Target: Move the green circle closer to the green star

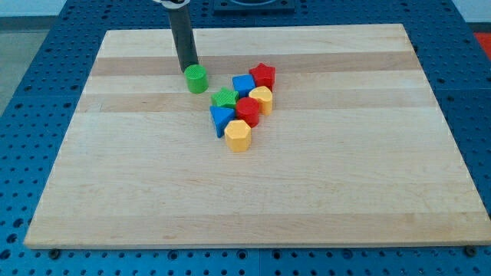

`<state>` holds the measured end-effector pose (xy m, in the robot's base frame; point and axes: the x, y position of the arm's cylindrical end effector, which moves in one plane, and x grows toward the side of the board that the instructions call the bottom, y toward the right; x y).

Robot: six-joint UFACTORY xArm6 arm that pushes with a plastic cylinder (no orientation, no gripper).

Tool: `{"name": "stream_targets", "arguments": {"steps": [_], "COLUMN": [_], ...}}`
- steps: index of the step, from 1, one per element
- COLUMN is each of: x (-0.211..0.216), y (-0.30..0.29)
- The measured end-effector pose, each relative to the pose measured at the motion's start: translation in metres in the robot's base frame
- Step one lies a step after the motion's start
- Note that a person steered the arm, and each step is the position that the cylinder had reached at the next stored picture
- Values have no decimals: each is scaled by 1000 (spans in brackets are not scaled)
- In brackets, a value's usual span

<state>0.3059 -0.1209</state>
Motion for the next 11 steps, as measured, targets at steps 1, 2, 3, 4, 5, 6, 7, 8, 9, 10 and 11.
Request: {"name": "stream_targets", "arguments": {"steps": [1,2,3,4,5,6,7,8,9,10,11], "x": [0,0,0,0,7,13,14,25,28,2,-10], "y": [-33,-69,-37,16,52,70,71,71,71,52,24]}}
